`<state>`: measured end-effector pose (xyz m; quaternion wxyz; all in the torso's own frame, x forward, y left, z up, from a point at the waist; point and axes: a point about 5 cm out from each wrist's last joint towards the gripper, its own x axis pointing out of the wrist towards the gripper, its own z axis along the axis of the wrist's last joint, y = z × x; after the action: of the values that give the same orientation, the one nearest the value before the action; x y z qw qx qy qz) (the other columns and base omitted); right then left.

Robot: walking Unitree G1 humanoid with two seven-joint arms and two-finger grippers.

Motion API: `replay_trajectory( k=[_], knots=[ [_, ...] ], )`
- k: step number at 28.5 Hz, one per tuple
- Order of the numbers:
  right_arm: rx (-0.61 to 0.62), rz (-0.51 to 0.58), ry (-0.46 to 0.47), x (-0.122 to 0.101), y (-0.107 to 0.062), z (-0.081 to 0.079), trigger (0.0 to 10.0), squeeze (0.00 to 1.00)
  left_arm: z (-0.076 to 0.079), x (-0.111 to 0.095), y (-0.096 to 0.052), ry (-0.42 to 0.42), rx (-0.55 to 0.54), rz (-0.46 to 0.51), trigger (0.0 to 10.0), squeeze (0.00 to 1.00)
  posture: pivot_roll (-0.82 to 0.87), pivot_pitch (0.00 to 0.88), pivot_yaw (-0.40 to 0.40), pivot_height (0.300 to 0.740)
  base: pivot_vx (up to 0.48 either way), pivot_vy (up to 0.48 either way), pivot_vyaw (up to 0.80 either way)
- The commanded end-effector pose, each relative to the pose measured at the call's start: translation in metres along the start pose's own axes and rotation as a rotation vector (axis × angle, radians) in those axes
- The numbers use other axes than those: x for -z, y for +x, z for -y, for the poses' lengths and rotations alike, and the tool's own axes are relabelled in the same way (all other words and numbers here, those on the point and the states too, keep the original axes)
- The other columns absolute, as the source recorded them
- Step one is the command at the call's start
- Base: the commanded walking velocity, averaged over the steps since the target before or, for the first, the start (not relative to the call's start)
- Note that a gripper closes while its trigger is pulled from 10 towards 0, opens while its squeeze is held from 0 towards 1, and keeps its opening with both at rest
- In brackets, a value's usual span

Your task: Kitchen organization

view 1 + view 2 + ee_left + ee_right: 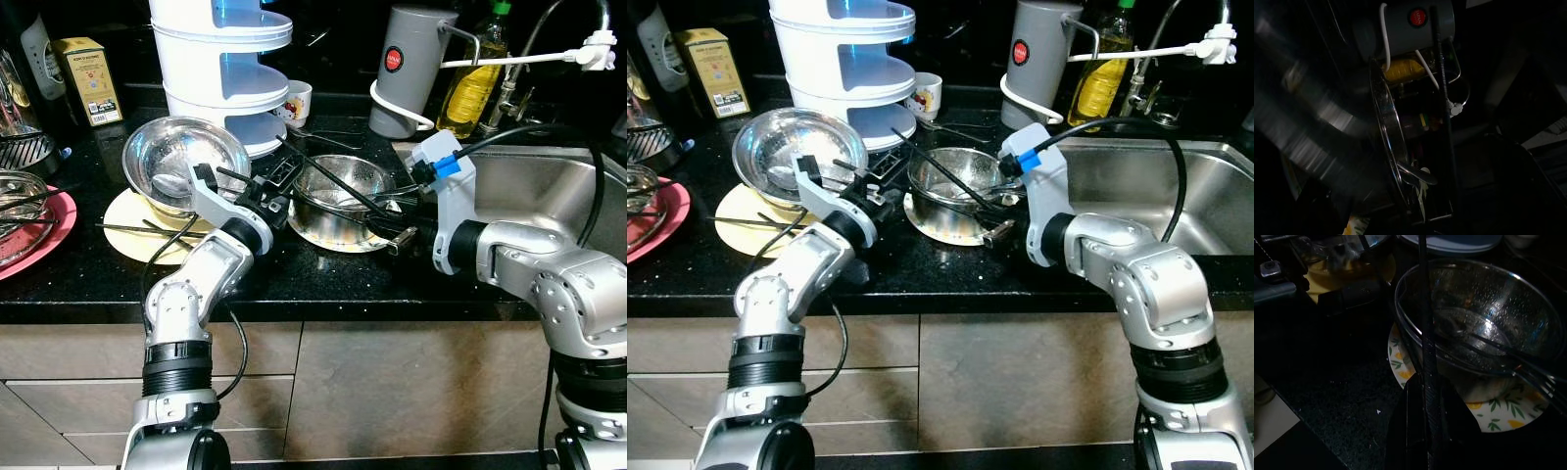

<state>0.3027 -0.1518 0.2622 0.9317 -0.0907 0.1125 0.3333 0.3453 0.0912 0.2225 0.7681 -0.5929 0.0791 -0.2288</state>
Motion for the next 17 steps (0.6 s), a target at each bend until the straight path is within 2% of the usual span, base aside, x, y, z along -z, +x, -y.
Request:
replay_trajectory(
  k=[1, 2, 9, 17],
  knots=[
    [0.006, 0.046, -0.018, -0.0085, -0.0035, -0.0004, 0.0, 0.00, 0.0058, 0.0084, 0.0068, -0.055, 0.038, -0.003, 5.1, 0.00, -0.11, 0.000, -0.045, 0.740, 0.000, 0.000, 0.00],
    [0.006, 0.047, -0.018, -0.0088, -0.0036, -0.0004, 0.0, 0.00, 0.0065, 0.0077, 0.0068, -0.058, 0.044, 0.003, 0.0, 0.00, -0.11, 0.000, -0.045, 0.740, 0.000, 0.000, 0.00],
    [0.007, 0.058, -0.018, -0.0106, -0.0039, -0.0005, 0.0, 0.00, 0.0126, 0.0082, 0.0069, -0.064, 0.074, -0.002, 0.0, 0.00, -0.11, 0.000, -0.046, 0.740, 0.000, 0.000, 0.00],
    [0.009, 0.065, -0.021, -0.0113, -0.0040, -0.0002, 0.0, 0.00, 0.0120, 0.0092, 0.0070, -0.067, 0.072, -0.002, 0.0, 0.00, -0.11, 0.000, -0.045, 0.740, 0.000, 0.000, 0.00]
  ],
)
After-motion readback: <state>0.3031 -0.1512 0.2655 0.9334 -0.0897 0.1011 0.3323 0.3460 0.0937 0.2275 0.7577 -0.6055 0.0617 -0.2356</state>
